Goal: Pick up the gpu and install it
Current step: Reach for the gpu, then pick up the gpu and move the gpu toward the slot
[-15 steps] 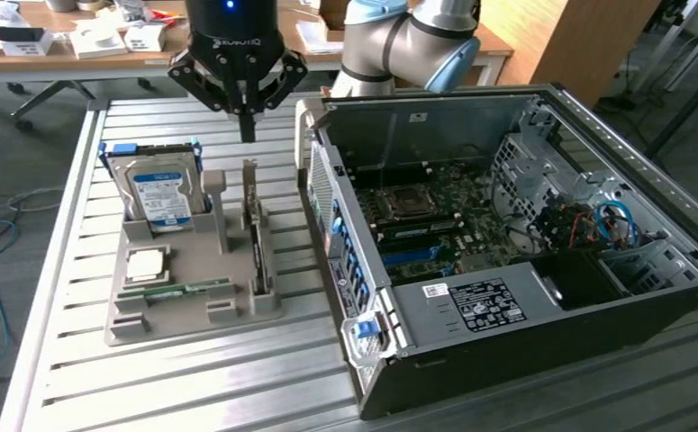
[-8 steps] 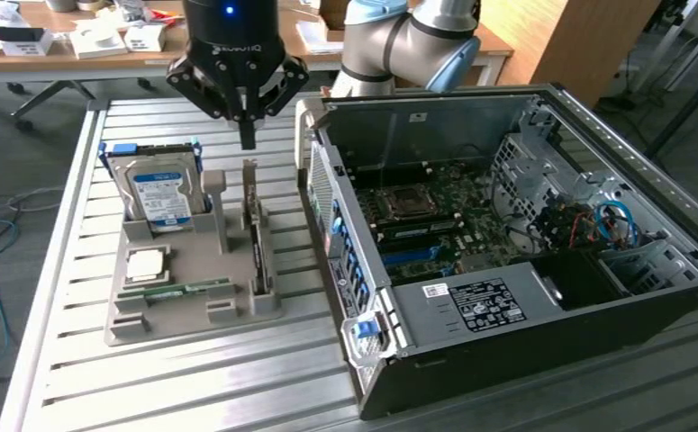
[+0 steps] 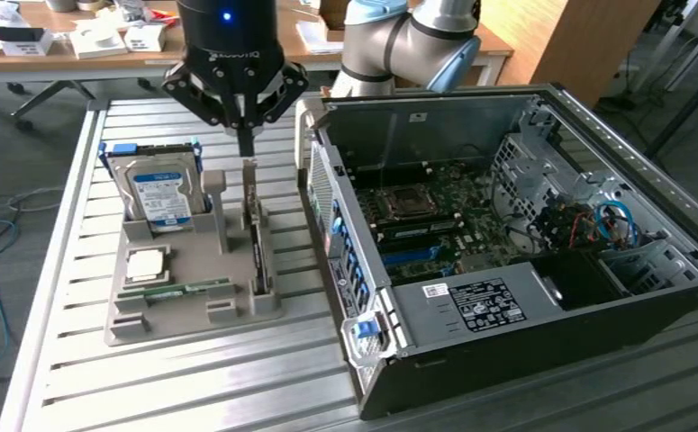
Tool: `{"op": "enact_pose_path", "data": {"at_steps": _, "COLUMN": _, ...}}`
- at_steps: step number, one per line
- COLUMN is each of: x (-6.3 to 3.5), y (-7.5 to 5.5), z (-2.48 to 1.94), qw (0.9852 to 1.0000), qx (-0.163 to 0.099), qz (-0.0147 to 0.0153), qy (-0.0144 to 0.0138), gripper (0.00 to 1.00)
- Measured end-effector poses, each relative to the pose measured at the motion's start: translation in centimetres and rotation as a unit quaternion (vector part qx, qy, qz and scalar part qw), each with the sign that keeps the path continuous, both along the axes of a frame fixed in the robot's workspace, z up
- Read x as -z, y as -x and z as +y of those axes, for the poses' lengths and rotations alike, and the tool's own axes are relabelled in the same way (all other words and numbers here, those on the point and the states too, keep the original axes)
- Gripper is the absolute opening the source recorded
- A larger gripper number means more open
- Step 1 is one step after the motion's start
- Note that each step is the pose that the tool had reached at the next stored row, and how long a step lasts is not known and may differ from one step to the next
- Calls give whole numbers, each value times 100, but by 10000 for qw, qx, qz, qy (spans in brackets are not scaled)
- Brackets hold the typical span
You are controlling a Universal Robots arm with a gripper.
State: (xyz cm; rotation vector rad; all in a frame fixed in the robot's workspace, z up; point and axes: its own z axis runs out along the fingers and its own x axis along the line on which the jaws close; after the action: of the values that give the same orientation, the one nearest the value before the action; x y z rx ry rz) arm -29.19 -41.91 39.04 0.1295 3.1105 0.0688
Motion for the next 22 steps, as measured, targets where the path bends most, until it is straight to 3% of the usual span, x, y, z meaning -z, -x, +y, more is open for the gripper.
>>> {"op": "enact_pose_path", "data": {"at_steps": 7, "x": 1, "y": 30, "z": -63, "qw": 10000, "qx": 0, "qz": 0, "qy": 0, "gripper": 11}}
{"op": "enact_pose_path", "data": {"at_steps": 22, "x": 1, "y": 36, "z": -66, "qw": 10000, "qx": 0, "qz": 0, "qy": 0, "gripper": 11}}
